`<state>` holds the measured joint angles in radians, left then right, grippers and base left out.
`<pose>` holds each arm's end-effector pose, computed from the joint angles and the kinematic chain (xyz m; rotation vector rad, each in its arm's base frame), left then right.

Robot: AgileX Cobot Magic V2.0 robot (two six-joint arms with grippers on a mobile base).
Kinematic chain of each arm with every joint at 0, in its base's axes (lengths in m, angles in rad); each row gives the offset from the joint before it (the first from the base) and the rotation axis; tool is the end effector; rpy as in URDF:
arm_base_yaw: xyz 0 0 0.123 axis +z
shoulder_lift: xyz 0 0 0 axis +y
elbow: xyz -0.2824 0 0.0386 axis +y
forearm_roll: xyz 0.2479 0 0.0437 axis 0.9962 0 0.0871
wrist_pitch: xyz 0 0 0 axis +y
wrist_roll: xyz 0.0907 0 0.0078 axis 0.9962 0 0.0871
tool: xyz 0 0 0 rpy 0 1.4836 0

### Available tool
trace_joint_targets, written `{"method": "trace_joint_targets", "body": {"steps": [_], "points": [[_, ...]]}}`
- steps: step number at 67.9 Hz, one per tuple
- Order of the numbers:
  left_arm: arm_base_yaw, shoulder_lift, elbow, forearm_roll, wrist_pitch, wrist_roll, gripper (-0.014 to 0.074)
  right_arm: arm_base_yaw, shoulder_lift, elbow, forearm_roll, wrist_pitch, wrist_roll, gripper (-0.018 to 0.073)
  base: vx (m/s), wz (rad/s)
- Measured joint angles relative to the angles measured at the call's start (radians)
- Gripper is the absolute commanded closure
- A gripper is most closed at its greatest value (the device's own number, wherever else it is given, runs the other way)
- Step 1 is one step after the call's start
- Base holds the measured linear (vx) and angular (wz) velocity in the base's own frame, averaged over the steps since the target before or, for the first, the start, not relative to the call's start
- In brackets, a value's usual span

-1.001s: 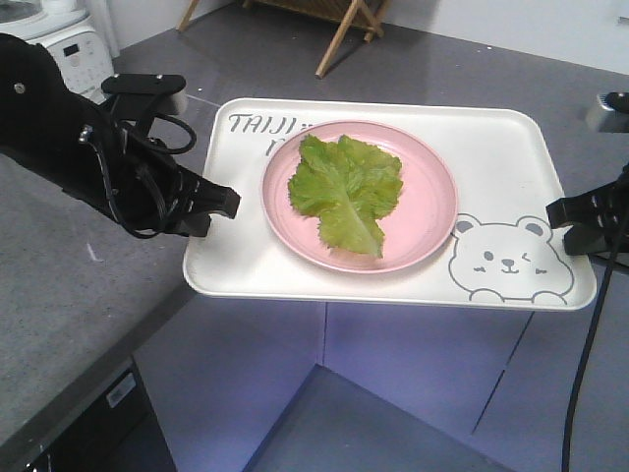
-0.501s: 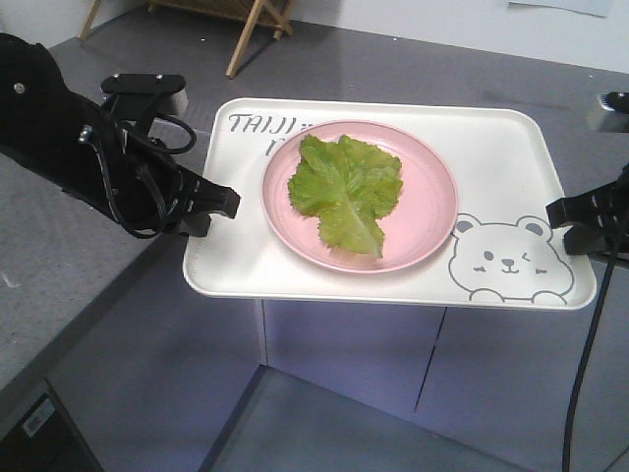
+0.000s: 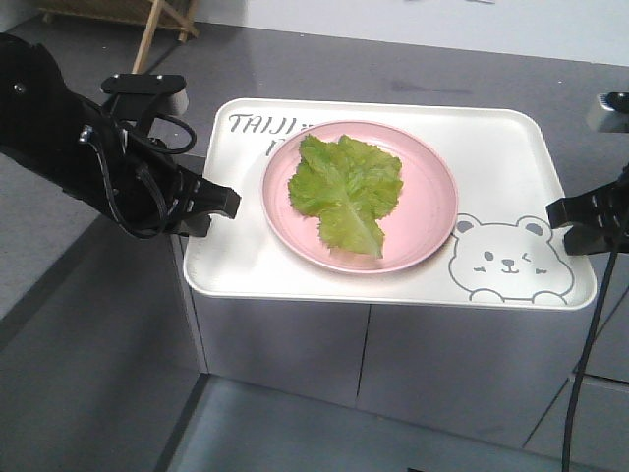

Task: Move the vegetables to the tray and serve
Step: 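Hold the tray while driving toward the counter with the stove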

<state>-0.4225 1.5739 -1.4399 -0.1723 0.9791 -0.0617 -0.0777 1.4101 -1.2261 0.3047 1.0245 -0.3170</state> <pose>0.3031 -0.1505 0.3387 0.3983 2.5958 -0.3928 0.2854 0.0012 0.3271 -0.1841 2.6281 0.2676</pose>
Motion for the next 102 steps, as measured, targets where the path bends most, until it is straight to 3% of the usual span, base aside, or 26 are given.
{"method": "trace_joint_targets", "body": {"steps": [102], "points": [[0.0,0.0,0.0,0.0,0.006,0.0,0.0602,0.0,0.0,0.0,-0.001,0.012,0.0,0.0565,-0.03,-0.2]]}}
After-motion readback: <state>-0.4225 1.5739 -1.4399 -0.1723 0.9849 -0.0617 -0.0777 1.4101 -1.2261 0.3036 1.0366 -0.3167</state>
